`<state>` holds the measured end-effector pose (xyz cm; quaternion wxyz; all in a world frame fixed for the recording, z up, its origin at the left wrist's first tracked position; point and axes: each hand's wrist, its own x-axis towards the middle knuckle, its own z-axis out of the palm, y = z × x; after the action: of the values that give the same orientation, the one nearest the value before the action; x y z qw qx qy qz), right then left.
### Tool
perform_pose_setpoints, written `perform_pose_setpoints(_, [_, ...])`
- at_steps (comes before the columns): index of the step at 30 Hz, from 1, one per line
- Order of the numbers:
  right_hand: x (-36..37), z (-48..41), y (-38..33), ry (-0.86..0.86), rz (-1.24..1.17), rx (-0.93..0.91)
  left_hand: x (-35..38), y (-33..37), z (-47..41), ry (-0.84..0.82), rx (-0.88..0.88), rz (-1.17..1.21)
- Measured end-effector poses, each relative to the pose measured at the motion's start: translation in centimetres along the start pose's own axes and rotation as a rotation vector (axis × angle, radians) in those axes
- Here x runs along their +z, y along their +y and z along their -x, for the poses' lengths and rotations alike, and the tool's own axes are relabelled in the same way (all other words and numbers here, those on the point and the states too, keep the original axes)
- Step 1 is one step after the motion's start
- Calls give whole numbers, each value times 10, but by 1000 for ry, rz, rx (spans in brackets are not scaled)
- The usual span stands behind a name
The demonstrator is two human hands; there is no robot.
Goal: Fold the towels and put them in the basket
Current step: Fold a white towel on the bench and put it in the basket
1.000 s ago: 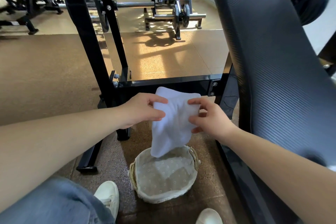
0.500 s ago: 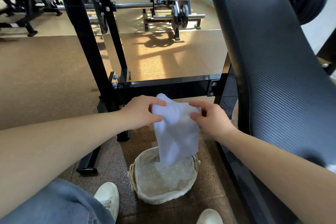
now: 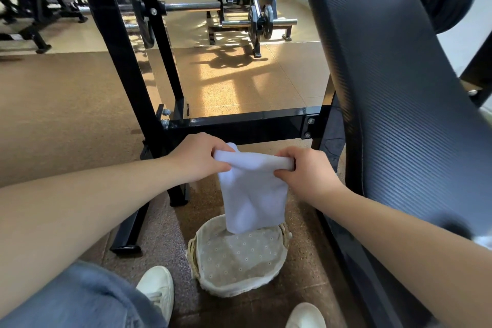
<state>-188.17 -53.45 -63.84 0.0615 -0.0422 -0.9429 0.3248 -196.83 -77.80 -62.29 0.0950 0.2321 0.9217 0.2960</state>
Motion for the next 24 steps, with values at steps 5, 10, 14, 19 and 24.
perform_pose_setpoints(5, [-3,-5,3,-8,-20,17,1,2,-2,-9,11,-31])
perform_pose_setpoints(10, [-2,-7,16,-20,-42,19,10,1,-3,-25,15,-23])
perform_pose_setpoints(14, [-8,-10,18,-36,-263,35,10,2,-3,63,17,91])
perform_pose_setpoints(19, [-7,-10,17,-78,-400,32,-3,0,4,51,0,291])
perform_pose_setpoints(24, [-7,-9,15,-132,-629,143,-6,-2,5,45,-13,340])
